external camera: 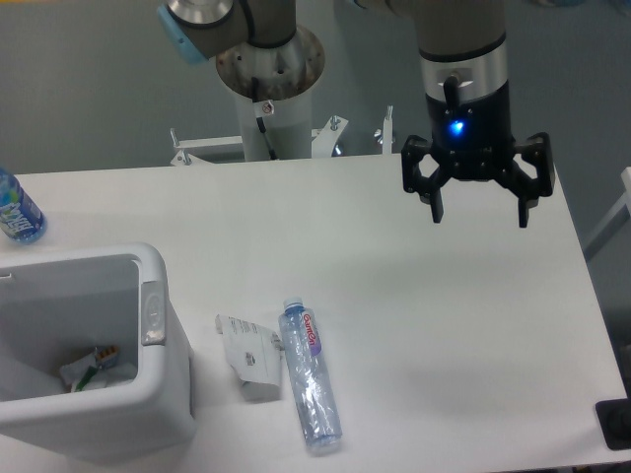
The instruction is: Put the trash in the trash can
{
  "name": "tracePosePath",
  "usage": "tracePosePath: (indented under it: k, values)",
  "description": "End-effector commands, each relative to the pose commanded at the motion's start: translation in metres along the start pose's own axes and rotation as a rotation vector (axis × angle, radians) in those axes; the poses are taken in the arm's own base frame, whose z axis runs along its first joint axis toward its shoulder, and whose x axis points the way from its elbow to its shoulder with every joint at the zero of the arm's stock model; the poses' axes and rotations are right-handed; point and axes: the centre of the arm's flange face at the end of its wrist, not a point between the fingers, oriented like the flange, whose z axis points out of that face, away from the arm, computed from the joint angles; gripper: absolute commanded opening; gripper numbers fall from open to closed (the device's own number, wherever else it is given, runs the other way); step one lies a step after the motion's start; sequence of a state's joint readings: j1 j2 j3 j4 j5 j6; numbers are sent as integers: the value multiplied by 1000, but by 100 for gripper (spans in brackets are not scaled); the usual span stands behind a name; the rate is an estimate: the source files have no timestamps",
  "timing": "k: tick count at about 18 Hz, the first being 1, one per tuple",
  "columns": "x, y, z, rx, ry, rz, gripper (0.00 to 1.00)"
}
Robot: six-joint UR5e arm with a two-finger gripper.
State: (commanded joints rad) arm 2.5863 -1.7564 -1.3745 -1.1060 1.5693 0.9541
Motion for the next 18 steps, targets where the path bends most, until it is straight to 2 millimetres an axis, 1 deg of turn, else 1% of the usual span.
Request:
tracePosePath:
  k: [4, 8, 11, 12, 14, 18]
  values:
    - [-6, 6, 0, -3, 0, -14, 100]
    - [-4, 4, 2, -7, -5, -28, 100]
    - [-3, 3, 6, -3, 1, -100, 100]
    - [-3, 3, 8, -1, 5, -128, 100]
    - [3, 6, 19, -10, 25, -145, 100]
    - [12, 8, 36, 12, 4, -188, 100]
